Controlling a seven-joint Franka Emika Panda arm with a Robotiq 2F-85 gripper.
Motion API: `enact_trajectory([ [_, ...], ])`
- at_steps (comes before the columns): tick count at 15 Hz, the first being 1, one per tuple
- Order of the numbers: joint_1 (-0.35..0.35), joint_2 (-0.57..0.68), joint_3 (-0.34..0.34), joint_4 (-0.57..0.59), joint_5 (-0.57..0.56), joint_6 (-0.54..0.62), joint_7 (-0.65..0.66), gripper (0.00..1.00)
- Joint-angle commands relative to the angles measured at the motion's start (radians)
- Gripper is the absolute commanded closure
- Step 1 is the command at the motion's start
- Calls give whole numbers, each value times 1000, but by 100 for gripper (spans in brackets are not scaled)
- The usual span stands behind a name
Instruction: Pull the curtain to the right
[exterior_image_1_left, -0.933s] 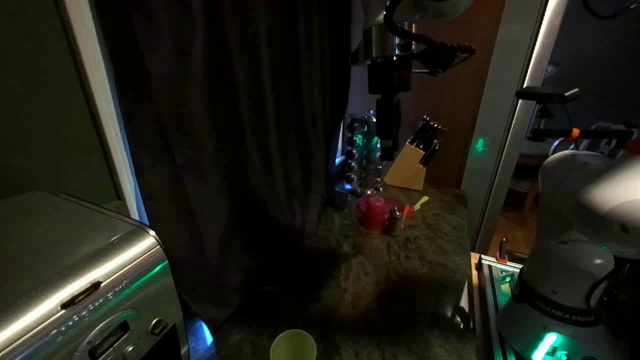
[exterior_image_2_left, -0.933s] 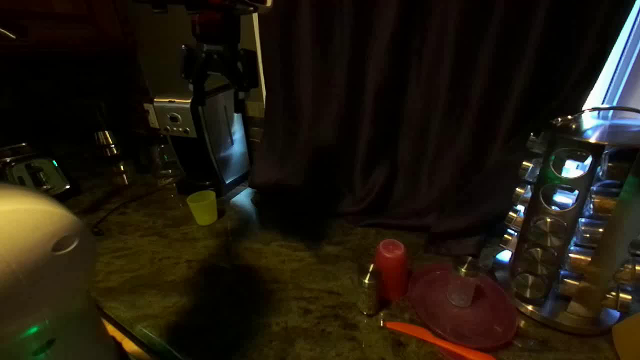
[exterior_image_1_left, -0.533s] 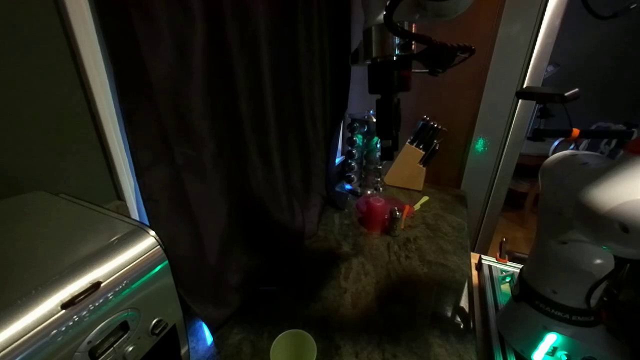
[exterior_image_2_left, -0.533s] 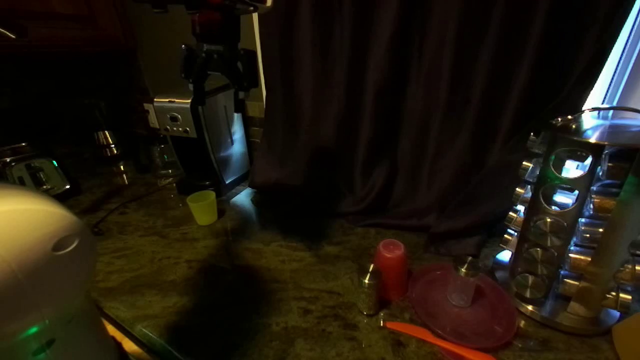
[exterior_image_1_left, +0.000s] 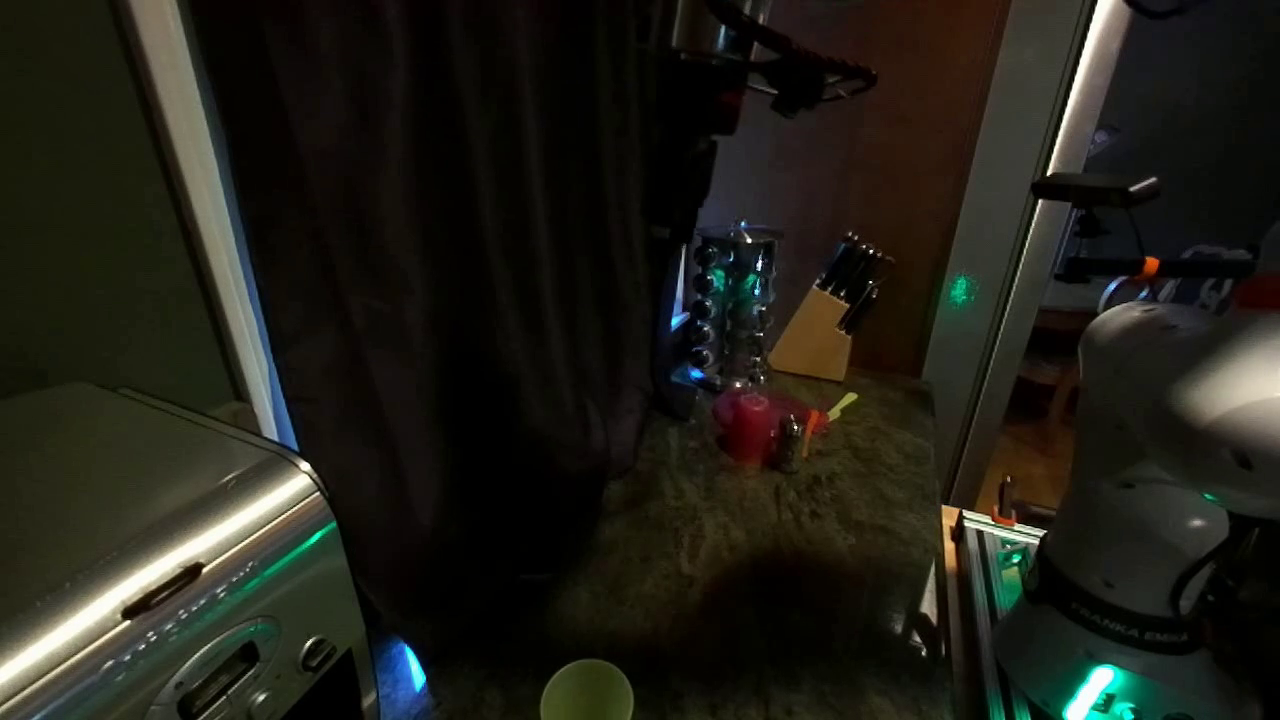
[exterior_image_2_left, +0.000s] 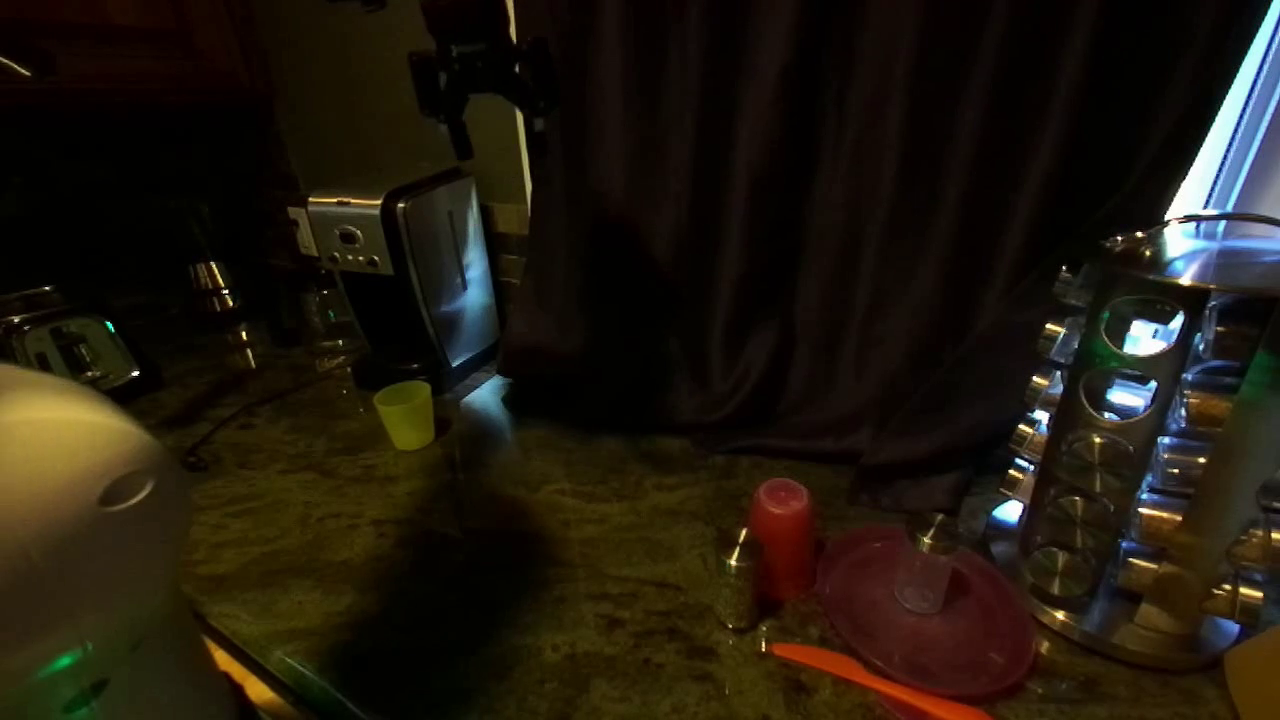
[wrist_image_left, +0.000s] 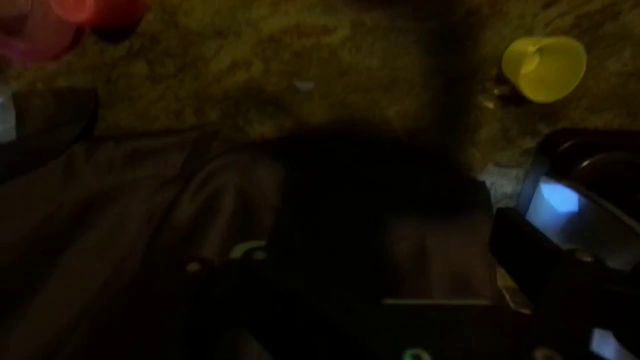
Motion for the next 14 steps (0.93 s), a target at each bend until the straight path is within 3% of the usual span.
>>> enact_trajectory([
  [1,-24,144,53,184,-97,112,69,0],
  [9,-22,371,126,542,-267,416,248,0],
  [14,16,468,129,665,-257,589,224,0],
])
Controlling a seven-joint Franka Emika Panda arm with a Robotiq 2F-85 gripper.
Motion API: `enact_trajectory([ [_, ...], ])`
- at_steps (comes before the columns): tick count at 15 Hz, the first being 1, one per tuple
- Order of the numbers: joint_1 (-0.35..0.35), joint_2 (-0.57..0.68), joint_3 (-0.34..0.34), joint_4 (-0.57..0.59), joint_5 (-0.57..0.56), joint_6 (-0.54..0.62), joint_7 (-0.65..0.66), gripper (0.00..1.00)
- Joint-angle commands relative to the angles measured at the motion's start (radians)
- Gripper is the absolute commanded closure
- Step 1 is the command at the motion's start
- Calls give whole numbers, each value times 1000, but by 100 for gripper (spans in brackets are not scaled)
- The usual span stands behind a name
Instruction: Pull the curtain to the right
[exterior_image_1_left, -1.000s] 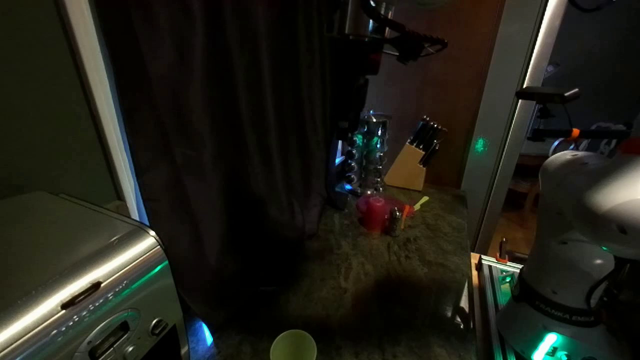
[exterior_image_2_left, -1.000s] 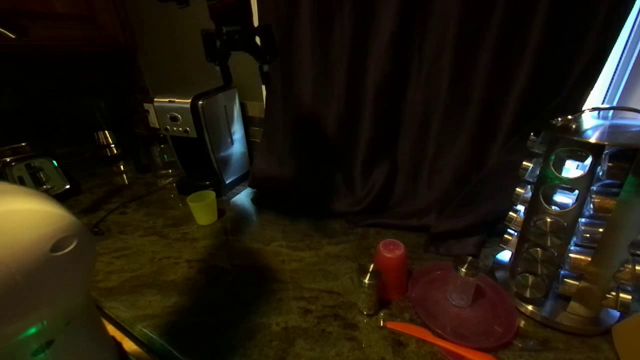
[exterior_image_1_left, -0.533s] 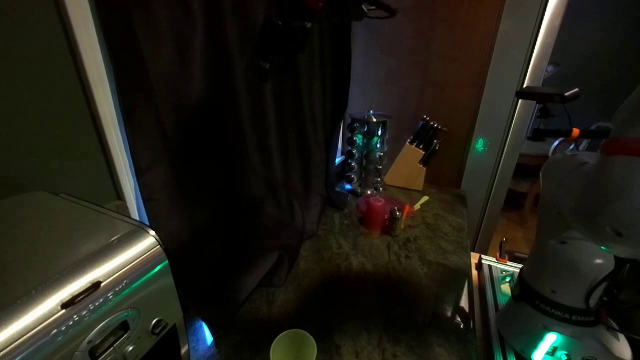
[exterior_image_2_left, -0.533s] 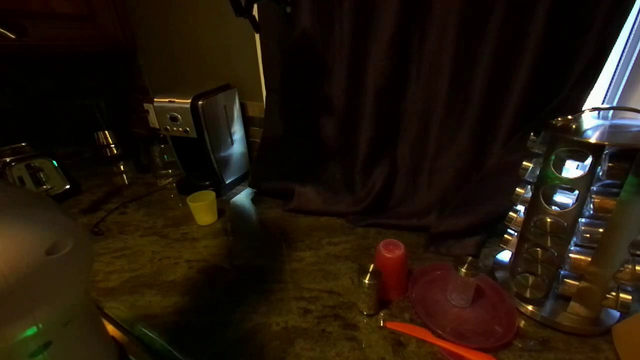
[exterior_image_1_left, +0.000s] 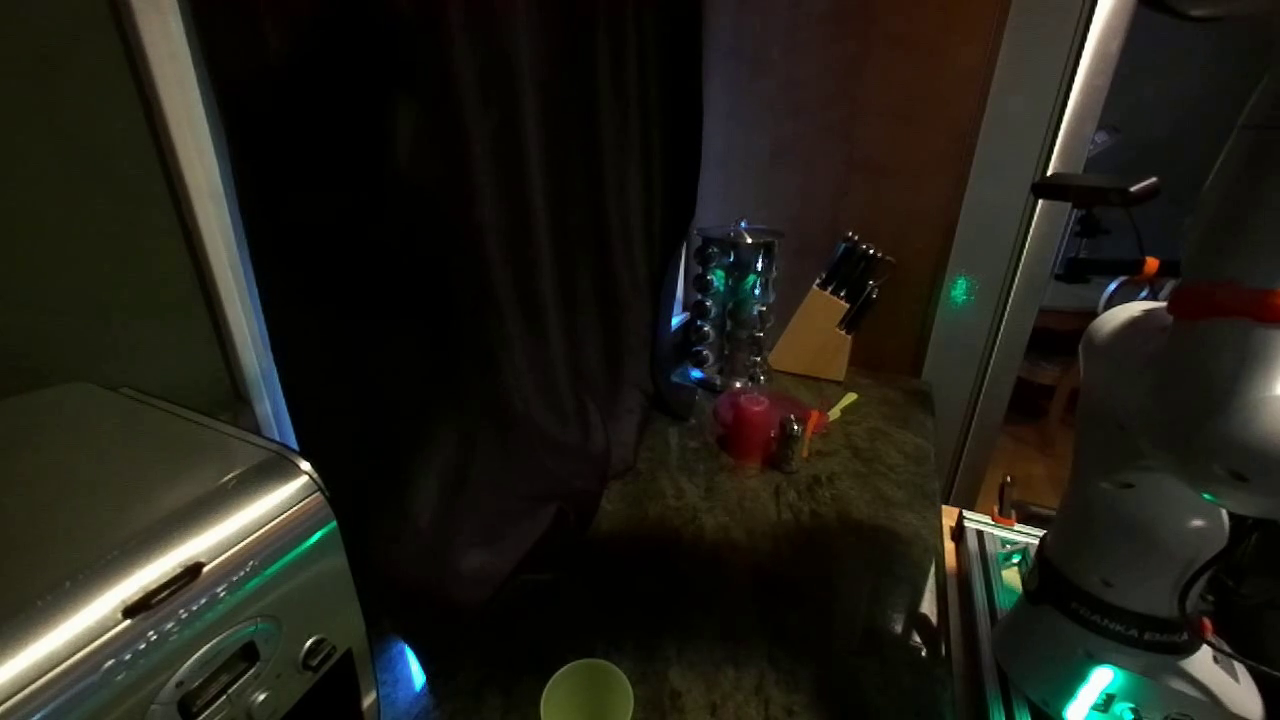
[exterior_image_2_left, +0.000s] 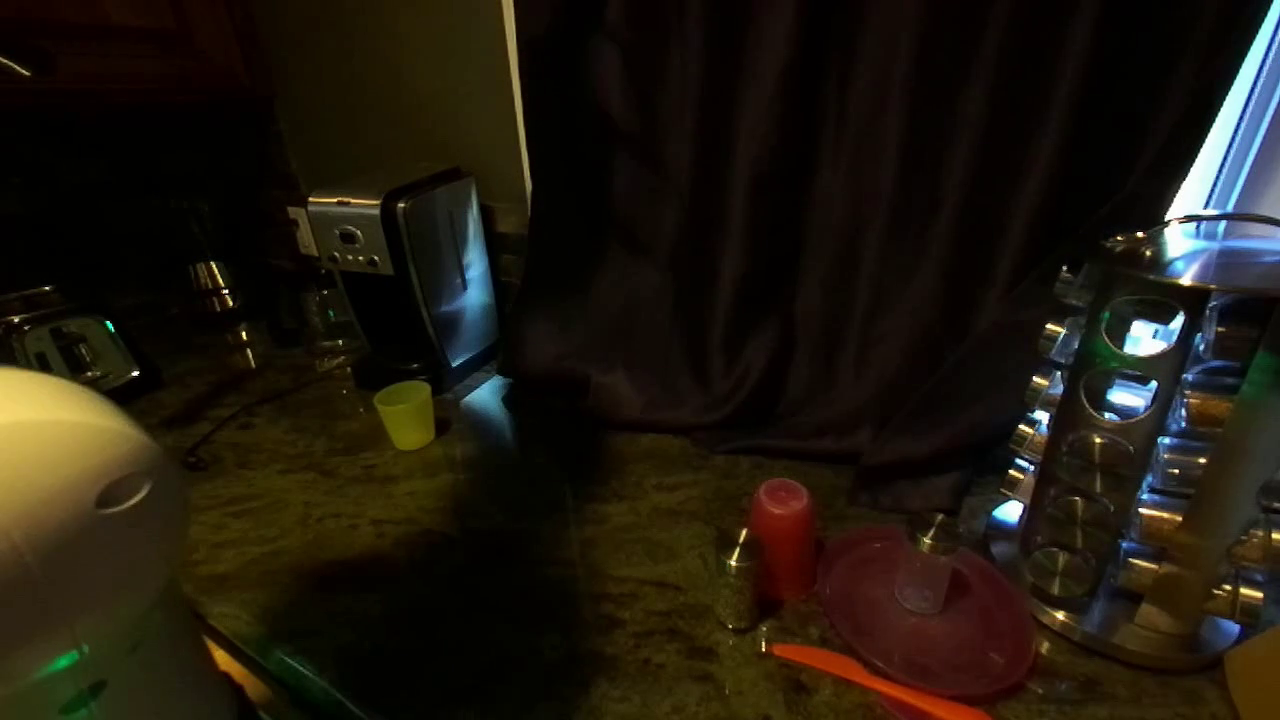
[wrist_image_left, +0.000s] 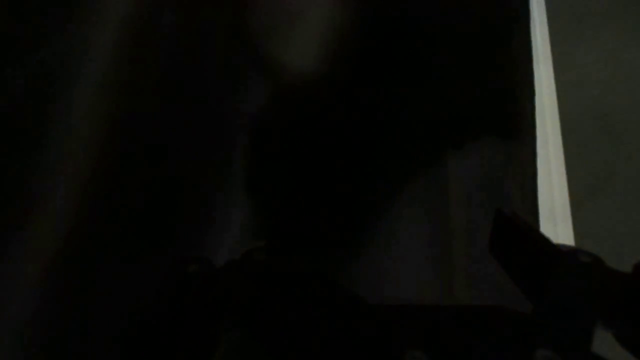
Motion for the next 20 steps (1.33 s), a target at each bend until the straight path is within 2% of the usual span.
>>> enact_trajectory([
  [1,21,21,-12,28,-3,25,0,0],
  [8,38,79,-15,84,2,76,9,0],
  [10,40,110,-13,117,-28,86,24,0],
  [19,46,263,-13,211,-190,345,118,0],
  [20,48,268,-17,213,-204,353,133,25],
])
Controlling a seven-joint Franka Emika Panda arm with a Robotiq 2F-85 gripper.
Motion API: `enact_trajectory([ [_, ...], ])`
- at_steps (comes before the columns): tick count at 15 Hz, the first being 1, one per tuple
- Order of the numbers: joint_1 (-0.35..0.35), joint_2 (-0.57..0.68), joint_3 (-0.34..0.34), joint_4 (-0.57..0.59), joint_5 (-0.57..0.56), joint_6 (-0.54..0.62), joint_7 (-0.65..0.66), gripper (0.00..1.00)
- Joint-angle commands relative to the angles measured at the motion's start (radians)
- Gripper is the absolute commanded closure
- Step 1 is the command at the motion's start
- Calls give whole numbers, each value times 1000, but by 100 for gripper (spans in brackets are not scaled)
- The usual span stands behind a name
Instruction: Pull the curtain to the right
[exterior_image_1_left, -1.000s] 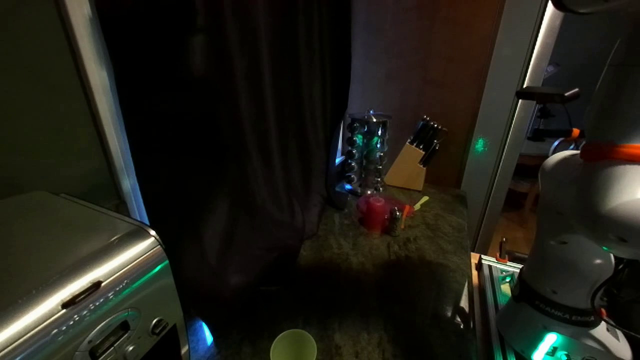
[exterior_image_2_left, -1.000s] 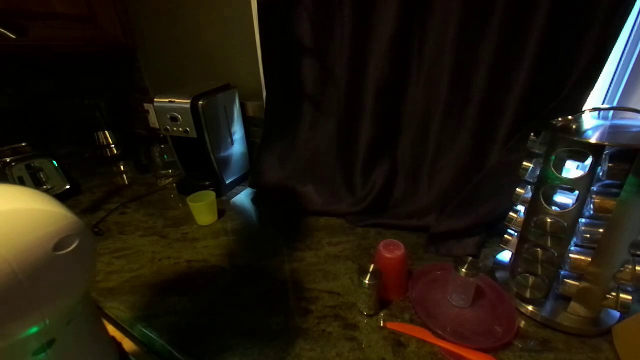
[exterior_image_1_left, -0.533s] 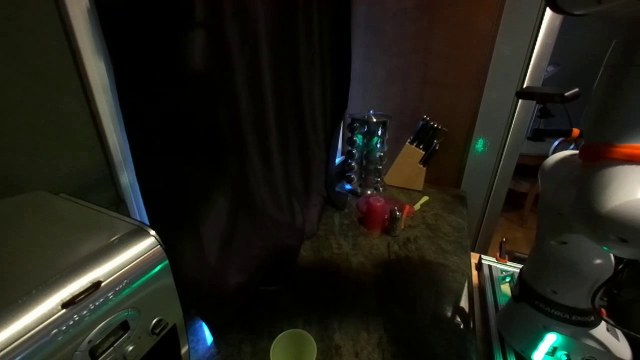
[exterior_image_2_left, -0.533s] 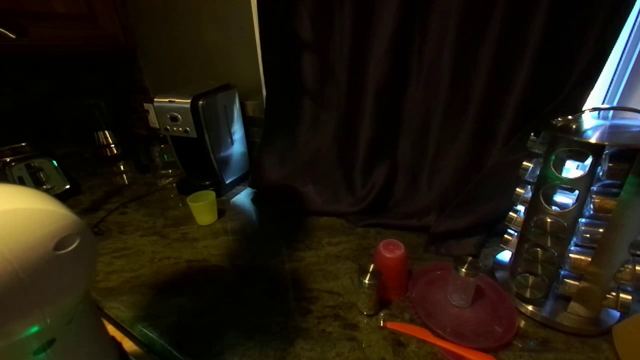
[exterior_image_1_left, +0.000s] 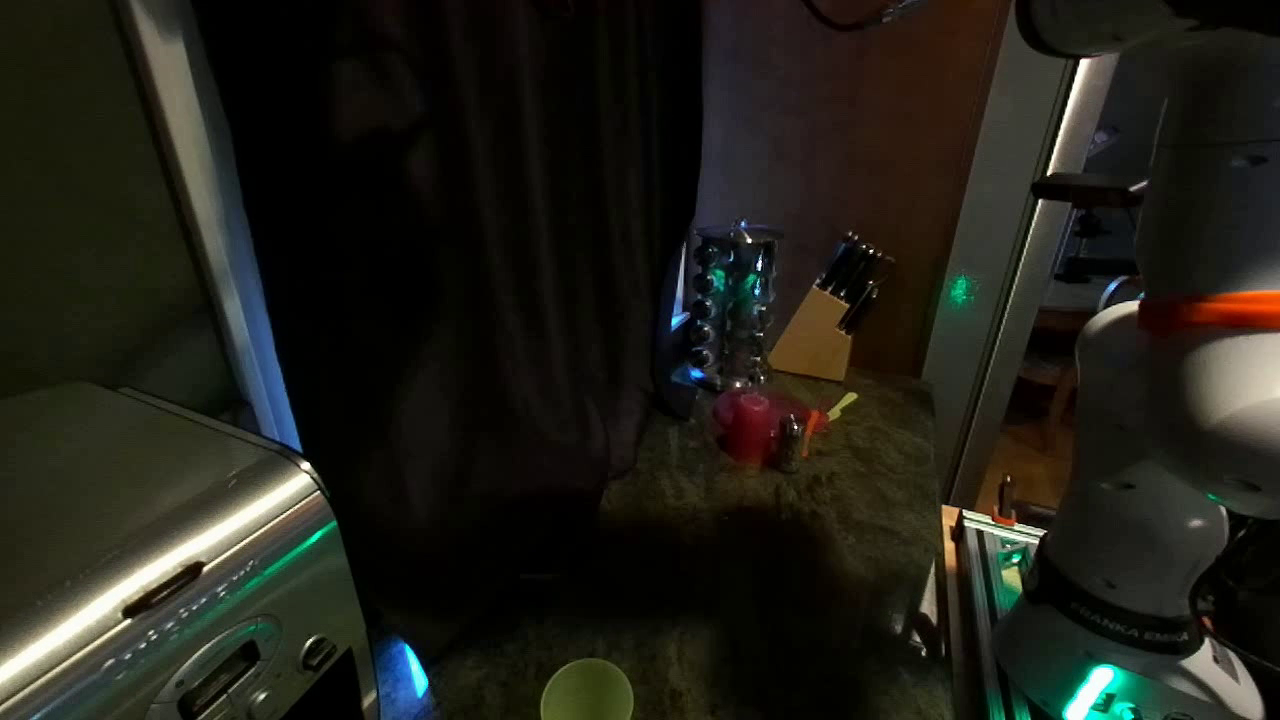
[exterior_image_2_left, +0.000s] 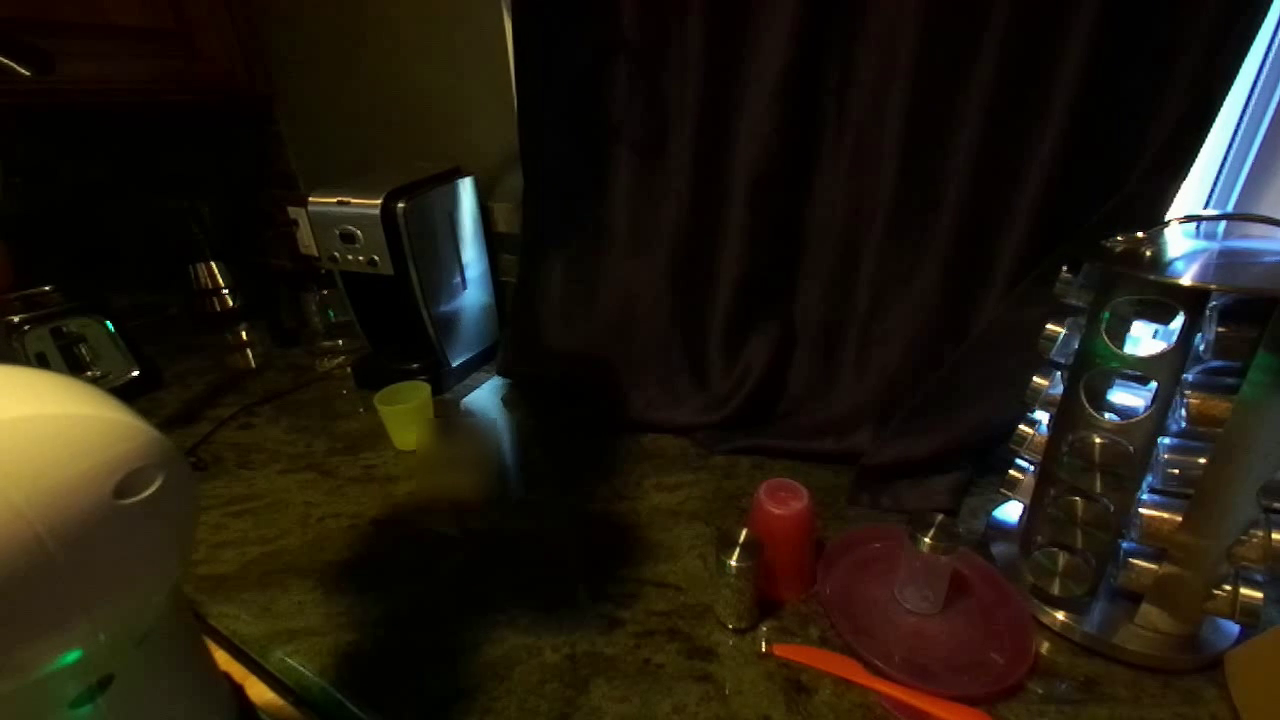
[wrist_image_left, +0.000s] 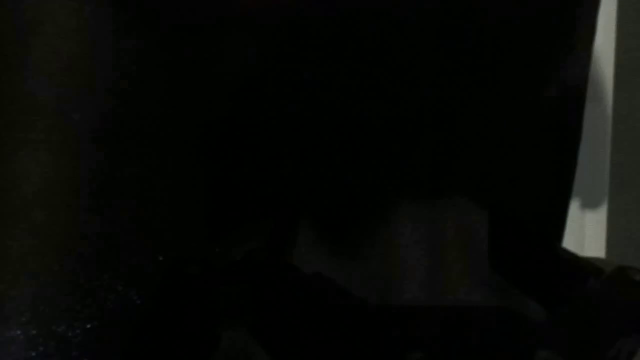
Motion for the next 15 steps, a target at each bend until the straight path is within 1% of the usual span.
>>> enact_trajectory([
  [1,12,47,-15,51,-72,37,70,27],
  [3,13,49,-26,62,-106,23,96,42],
  [6,14,42,-46,80,-180,5,134,67],
  [8,12,30,-62,86,-232,-9,157,80],
  [9,11,22,-74,92,-269,-19,174,89],
  [10,6,9,-84,92,-292,-35,187,95],
  [11,1,-1,-95,93,-312,-50,199,100],
  [15,-35,-79,-155,58,-356,-108,246,100],
])
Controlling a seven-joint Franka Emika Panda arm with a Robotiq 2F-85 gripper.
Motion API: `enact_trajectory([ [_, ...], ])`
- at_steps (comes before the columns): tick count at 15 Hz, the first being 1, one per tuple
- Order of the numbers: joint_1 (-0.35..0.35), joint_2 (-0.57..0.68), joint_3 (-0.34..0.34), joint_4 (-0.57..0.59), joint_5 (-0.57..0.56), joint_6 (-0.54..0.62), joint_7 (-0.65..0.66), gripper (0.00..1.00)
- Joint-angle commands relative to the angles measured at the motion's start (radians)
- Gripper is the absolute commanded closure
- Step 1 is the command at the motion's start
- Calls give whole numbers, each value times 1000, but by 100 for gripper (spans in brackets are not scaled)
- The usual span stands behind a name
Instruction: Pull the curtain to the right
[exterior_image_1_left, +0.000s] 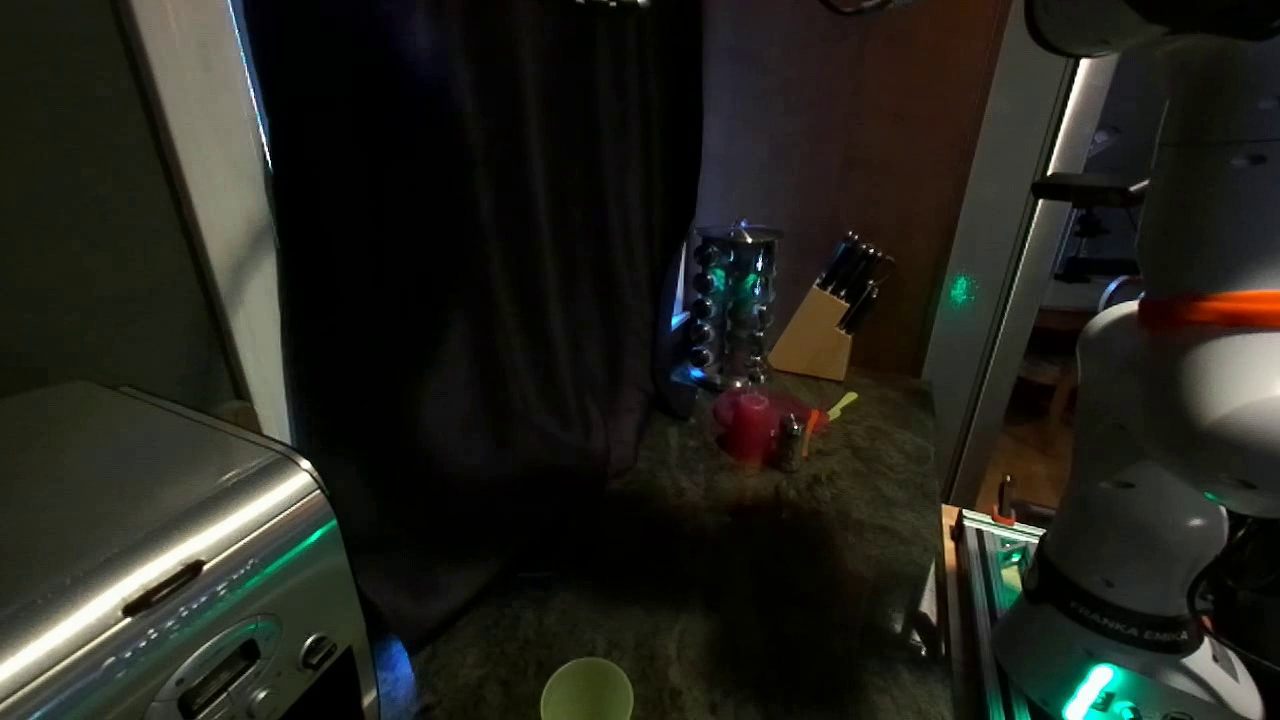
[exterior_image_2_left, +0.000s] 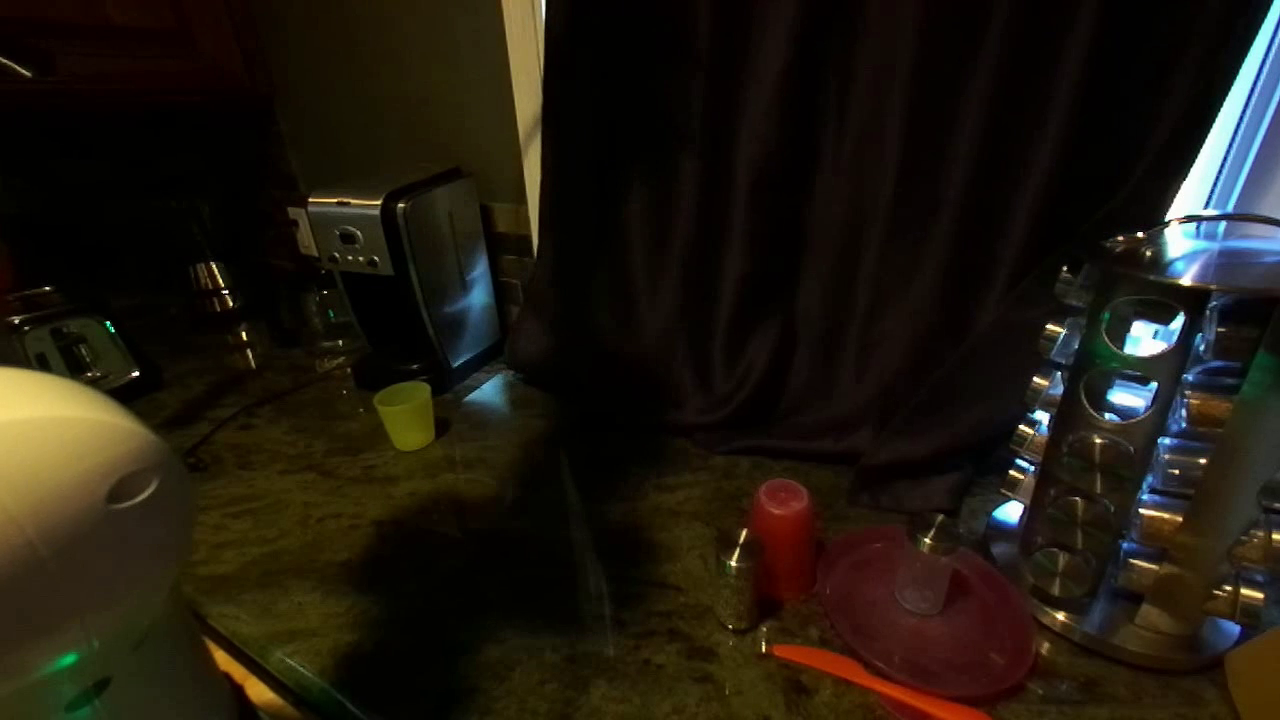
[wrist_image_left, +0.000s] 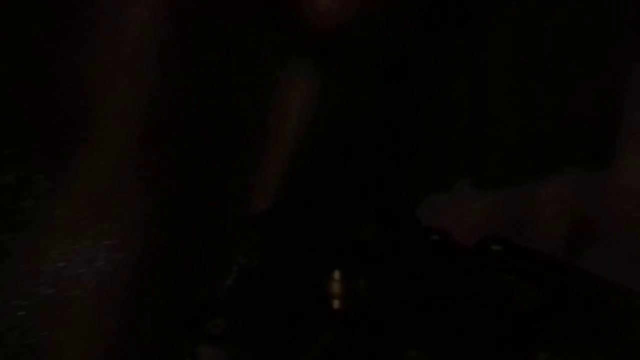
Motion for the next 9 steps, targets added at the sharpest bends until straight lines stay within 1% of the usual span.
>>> enact_trajectory([
  [1,-30,-88,-44,-54,-47,-55,63,100],
  [2,-38,-105,-53,-69,-38,-55,62,100],
  [4,-54,-137,-71,-95,-58,-71,62,100],
  [9,-116,-228,-128,-179,-103,-79,132,100],
])
